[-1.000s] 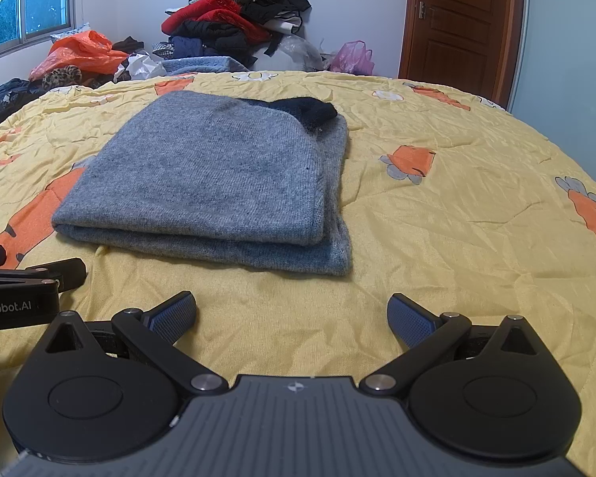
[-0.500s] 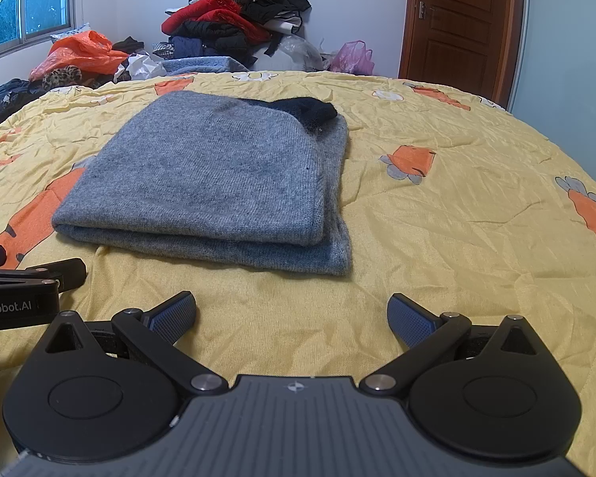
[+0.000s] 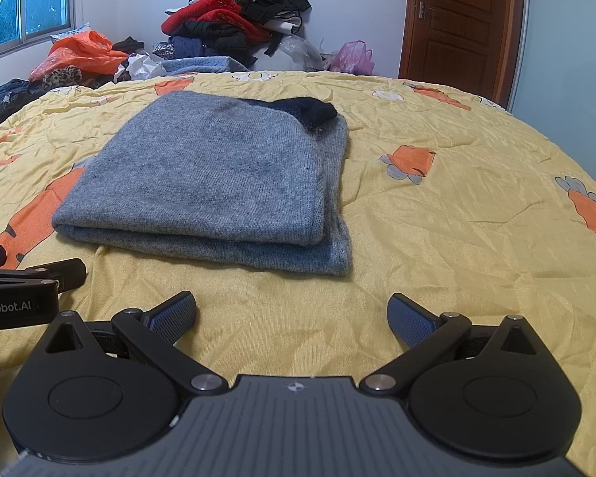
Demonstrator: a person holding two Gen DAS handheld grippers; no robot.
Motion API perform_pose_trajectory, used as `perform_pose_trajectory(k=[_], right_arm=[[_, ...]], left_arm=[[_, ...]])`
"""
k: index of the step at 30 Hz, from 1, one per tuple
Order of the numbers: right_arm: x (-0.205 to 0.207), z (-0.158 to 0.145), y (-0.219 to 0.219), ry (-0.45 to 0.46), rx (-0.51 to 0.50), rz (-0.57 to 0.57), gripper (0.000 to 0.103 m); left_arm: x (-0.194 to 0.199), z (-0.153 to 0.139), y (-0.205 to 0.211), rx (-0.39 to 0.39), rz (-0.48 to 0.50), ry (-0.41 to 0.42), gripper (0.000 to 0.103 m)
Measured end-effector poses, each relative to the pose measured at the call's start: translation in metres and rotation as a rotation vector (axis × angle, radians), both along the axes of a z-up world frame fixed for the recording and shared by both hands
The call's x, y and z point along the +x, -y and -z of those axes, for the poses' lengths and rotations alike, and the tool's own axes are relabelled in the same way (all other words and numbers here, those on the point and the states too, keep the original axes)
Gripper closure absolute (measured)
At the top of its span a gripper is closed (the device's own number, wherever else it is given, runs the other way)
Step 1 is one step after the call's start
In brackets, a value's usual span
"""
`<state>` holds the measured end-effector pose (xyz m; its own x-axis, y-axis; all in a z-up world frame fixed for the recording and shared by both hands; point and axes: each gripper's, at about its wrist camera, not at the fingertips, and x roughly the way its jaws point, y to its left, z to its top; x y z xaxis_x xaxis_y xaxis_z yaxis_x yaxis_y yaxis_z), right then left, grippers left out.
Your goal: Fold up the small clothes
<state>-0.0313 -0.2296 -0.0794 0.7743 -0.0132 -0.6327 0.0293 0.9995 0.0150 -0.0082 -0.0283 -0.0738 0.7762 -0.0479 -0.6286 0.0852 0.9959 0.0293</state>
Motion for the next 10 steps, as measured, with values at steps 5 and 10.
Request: perform_pose_trajectory(k=[5, 10], right_arm=[[0.0, 0.0, 0.0001, 0.0, 0.0, 0.0, 0.0], [-0.0008, -0.0005, 0.0015, 0.003, 0.009, -0.007, 0.0]], left_arm=[[-0.0015, 0.0002, -0.0016, -0.002, 0.001, -0.003, 0.0], [-0.0046, -0.0006, -0.003, -0.003, -0.012, 0.003, 0.0]])
